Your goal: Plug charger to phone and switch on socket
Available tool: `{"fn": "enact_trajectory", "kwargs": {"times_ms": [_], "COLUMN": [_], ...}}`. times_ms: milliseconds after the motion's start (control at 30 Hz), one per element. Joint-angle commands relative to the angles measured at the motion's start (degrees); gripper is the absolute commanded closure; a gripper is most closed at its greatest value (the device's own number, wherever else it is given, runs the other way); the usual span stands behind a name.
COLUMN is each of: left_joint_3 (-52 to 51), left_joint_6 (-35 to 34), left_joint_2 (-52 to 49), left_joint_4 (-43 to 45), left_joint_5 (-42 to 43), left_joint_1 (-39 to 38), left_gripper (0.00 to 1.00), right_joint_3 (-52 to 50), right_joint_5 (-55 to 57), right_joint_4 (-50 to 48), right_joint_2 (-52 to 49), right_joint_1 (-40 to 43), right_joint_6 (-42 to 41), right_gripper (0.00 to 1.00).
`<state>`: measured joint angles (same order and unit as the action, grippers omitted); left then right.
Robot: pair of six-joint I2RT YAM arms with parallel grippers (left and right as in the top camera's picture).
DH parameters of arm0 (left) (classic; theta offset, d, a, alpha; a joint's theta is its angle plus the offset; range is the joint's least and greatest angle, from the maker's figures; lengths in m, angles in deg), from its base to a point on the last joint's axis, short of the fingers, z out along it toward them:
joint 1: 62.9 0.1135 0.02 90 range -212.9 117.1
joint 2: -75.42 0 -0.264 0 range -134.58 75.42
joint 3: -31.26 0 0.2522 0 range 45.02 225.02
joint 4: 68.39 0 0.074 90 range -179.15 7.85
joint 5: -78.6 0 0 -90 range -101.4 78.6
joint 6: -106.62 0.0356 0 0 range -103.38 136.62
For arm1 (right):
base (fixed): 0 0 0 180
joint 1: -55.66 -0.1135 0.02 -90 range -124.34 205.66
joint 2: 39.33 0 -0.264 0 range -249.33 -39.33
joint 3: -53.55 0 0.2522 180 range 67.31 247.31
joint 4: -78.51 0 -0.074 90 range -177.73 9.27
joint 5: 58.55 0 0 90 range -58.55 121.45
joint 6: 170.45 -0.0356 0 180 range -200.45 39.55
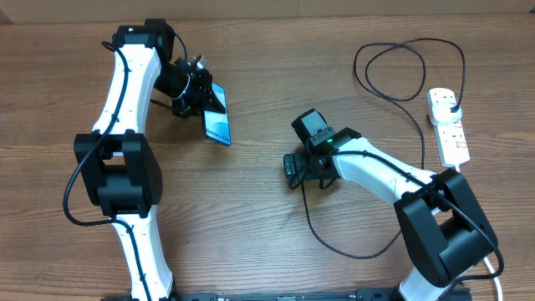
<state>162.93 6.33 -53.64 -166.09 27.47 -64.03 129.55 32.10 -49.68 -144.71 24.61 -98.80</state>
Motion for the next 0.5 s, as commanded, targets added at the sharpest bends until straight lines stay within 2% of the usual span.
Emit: {"fn": "enact_trajectory", "kwargs": {"times_ms": [0,467], "left_joint_3": [1.0,1.0], "left_joint_6": [0.8,0.8], "left_joint_2": [0.6,0.6], "left_joint_4": [0.0,0.0], "left_joint_5": [1.2,1.6], "left_joint_1": [-0.7,-0.8], "left_gripper": [0.96,0.96], "right_joint_3": [-0.5,-0.5], "right_joint_5": [-0.8,-0.8], "right_joint_4": [-0.1,-0.1], "right_joint_2": [-0.5,-0.5], "right_joint_1": [0.2,0.2], "right_joint_6": [0.0,0.0], "right_gripper": [0.00,0.00]}}
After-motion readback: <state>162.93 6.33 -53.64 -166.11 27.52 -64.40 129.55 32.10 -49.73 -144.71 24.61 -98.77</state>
